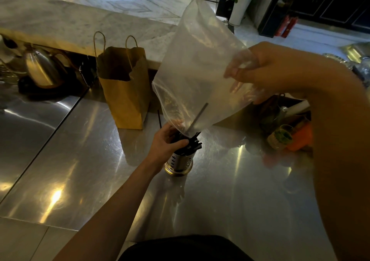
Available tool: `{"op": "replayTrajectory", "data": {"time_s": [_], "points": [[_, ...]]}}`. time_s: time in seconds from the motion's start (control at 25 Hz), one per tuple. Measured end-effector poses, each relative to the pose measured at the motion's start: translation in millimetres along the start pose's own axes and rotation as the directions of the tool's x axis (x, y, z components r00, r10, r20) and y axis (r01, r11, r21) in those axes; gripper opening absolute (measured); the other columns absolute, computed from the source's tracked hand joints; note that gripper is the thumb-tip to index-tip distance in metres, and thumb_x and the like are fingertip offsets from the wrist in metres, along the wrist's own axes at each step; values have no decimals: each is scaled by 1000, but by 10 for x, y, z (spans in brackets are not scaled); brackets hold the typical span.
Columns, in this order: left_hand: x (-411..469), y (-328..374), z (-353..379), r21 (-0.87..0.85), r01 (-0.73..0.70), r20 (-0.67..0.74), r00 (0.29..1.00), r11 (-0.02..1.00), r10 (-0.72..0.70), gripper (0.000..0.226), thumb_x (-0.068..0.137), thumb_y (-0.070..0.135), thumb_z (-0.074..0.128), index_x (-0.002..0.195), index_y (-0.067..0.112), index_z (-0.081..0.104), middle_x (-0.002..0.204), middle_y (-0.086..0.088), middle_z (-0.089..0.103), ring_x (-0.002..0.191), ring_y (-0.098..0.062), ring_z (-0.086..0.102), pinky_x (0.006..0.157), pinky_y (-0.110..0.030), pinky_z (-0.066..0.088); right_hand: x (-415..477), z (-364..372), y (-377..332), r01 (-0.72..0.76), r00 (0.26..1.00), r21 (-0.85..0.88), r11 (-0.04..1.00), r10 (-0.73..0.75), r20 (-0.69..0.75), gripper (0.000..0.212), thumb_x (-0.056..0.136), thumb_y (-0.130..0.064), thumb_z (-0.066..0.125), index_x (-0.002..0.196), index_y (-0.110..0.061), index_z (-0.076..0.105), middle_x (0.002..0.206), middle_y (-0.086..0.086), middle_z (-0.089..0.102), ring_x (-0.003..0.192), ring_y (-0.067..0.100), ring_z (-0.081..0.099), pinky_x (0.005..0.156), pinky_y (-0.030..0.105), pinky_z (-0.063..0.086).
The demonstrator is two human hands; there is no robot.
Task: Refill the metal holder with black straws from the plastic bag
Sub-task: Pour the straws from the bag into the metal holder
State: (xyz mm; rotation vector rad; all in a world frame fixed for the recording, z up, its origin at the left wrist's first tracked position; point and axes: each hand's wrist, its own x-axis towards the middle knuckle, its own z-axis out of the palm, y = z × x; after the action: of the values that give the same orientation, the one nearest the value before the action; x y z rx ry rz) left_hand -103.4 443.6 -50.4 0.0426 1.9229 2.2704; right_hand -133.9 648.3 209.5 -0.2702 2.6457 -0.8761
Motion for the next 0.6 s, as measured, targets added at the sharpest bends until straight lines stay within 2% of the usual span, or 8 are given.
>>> {"op": "replayTrajectory", "data": {"time_s": [0.04,0.12,0.24,0.44,0.6], "points": [[9,-5,-24,10,1,-5,1000,1000,-1,49,78,-7,72,113,25,64,119,1,69,113,-10,63,93,-23,51,7,-6,-6,0,1000,-4,1000,0,3,17,95,-31,53,111,-27,59,107,-5,62,90,19,64,47,19,53],[12,-8,-28,36,13,-27,1000,999,-12,46,81,-10,67,107,29,65,114,7,68,107,-3,64,86,-17,51,20,15,2,-21,1000,-15,1000,21,14,22,94,-33,54,114,-25,60,111,0,63,94,24,65,49,24,56],[-6,-18,-18,78,-15,-29,999,997,17,36,85,-6,65,100,27,68,109,11,68,102,5,65,81,-10,50,19,42,35,-35,999,0,999,35,19,25,95,-33,55,118,-25,58,111,0,63,95,24,65,50,25,56],[-33,0,-5,237,-71,48,997,969,61,32,81,1,72,95,29,67,110,17,62,97,19,58,78,-1,44,1,36,62,-19,1000,-14,1000,20,15,14,96,-32,53,106,-29,63,107,2,66,90,24,68,52,26,58],[-25,-24,-48,337,-83,68,996,938,64,37,79,2,76,97,33,65,112,13,60,95,20,57,77,3,41,-25,23,56,-11,1000,-6,1000,11,26,12,97,-32,52,98,-32,64,107,3,68,87,24,70,54,28,57]]}}
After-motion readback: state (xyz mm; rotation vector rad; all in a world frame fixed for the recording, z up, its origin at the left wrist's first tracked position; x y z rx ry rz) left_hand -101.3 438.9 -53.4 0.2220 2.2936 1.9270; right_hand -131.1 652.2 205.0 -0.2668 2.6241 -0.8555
